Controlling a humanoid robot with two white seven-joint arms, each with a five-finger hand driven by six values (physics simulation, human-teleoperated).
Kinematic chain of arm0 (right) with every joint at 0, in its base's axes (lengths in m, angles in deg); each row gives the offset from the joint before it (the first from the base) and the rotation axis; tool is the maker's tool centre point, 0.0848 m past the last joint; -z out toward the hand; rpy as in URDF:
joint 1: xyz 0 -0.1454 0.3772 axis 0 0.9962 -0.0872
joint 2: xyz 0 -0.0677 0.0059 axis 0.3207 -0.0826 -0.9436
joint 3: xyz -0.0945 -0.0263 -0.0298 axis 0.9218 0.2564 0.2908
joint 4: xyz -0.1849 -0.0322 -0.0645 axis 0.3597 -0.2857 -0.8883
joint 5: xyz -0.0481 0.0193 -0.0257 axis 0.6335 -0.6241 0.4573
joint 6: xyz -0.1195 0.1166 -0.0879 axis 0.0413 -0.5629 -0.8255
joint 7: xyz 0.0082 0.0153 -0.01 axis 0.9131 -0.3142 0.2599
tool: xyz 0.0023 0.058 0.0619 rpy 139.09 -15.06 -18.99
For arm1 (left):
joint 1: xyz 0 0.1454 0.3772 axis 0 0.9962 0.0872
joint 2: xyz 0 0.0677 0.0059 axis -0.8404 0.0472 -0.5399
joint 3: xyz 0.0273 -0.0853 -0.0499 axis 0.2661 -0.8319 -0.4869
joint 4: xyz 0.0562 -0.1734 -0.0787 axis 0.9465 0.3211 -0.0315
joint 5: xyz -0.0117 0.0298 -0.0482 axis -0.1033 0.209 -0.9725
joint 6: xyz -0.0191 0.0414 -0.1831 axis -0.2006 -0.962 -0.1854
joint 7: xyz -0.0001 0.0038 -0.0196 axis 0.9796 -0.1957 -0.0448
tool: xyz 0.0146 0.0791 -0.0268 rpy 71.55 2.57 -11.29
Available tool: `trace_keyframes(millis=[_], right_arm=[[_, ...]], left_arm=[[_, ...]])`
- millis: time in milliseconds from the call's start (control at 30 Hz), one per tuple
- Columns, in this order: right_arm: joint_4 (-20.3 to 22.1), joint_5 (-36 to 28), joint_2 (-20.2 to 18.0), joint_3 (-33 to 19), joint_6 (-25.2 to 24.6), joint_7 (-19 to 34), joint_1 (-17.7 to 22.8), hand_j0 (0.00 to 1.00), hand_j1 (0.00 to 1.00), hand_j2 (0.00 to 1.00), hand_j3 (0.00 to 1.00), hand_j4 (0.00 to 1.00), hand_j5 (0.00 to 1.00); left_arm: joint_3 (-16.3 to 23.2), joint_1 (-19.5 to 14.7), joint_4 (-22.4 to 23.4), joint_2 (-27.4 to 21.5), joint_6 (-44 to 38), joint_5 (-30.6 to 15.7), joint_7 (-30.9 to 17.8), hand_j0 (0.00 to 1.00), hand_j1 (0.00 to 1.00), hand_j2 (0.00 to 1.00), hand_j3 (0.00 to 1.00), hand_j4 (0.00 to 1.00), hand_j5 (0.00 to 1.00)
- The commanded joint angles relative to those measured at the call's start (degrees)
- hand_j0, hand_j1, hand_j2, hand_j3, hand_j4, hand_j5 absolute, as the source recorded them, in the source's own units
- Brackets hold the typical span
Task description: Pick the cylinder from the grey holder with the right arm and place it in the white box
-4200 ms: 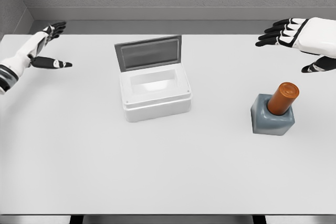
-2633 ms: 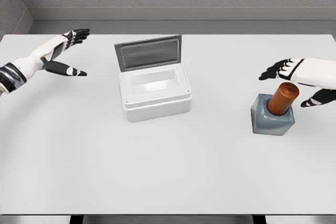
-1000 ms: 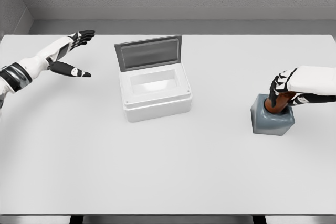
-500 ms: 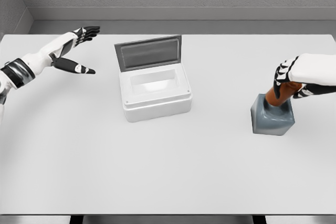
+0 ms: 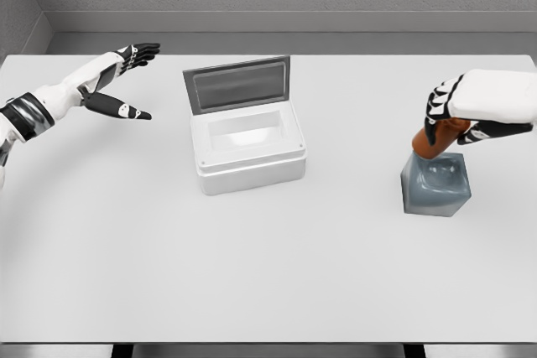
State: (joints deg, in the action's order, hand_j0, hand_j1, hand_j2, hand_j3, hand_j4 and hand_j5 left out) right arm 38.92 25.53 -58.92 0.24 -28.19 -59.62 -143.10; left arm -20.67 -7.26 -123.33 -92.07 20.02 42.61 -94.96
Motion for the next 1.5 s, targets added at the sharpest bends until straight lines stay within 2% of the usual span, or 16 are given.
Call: trace_keyframes(millis=[0, 500, 1467], right_arm=[[0.28, -0.36, 0.5, -0.52, -0.11, 0.11, 0.0, 0.41, 0.41, 0.41, 0.41, 0.41, 0.41], [0.46, -0.53, 3.58, -3.86, -0.11, -0.68, -0.09, 0.4, 0.4, 0.4, 0.4, 0.4, 0.4], [0.9, -0.53, 9.99, -5.53, -0.11, -0.51, 0.0, 0.4, 0.4, 0.4, 0.4, 0.4, 0.4]], left_arm=[[-0.08, 0.0, 0.09, -0.16, -0.09, -0.26, 0.0, 1.0, 1.0, 1.0, 1.0, 1.0, 1.0], [0.01, 0.44, -0.18, -0.25, -0.09, -0.34, 0.09, 1.0, 1.0, 1.0, 1.0, 1.0, 1.0], [0.1, 0.62, -0.18, -0.6, -0.09, -0.26, 0.09, 1.0, 1.0, 1.0, 1.0, 1.0, 1.0]])
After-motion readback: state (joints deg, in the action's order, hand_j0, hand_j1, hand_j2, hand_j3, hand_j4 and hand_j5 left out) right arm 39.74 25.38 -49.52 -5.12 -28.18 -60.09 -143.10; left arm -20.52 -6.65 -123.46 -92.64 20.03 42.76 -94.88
